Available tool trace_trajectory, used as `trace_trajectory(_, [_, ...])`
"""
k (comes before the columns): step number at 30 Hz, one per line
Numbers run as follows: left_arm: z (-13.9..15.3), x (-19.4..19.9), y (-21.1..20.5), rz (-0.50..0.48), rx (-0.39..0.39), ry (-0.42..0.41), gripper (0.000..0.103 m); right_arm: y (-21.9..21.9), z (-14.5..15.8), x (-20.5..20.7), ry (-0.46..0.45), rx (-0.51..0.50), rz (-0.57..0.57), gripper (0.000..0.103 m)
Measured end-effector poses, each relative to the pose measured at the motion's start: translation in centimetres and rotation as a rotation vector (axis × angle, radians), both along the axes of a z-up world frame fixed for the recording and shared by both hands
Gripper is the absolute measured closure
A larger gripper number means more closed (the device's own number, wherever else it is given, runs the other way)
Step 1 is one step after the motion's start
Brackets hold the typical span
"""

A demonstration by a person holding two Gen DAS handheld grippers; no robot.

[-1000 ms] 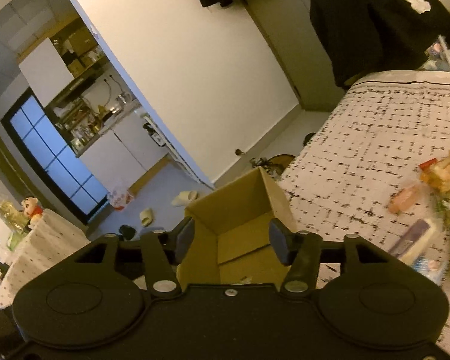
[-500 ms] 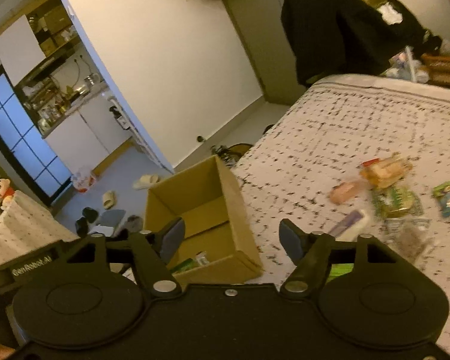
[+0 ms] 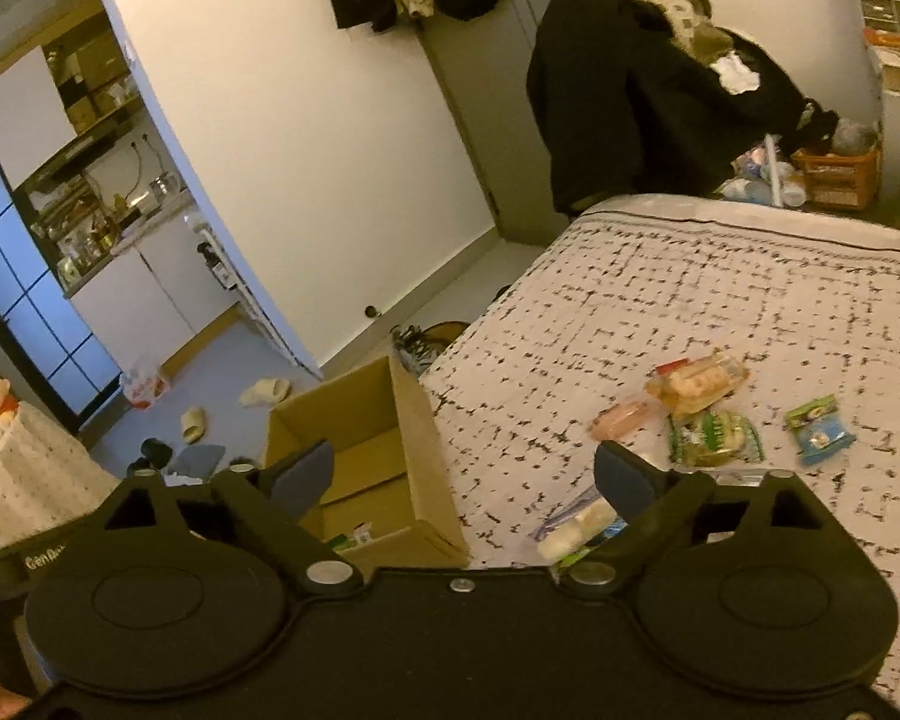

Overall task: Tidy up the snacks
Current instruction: 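Move both grippers back over the snack pile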

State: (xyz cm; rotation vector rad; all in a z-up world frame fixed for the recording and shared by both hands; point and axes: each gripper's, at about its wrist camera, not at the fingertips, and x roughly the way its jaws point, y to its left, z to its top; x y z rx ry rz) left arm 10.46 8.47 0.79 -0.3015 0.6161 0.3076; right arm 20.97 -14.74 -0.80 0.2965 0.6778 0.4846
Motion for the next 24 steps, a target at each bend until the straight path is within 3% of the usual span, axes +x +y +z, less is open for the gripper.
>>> trace_trajectory(2, [-0.1, 0.0, -0.5, -0.01, -0.006, -0.004, 0.0, -0.6, 0.5, -0.3, -0.024, -0.023, -0.012, 0.0])
trace_trajectory(10, [-0.3, 0.2, -2.8, -0.079, -0.033, -0.002, 0.0, -3.1, 1.1, -0.3, -0.044, -0.05, -0.053, 0.0])
trace_trajectory(18, [-0.7, 0.8, -5.1, -0.118, -0.039, -0.002, 0.0, -6.5, 1.1, -0.1, -0.019, -0.007, -0.049, 0.0])
trace_trajectory(24, [-1.6, 1.6, -7.4, -0.147, -0.039, 0.002, 0.0, -10.2, 0.6, 0.2, -0.003, 0.0, -0.153, 0.0])
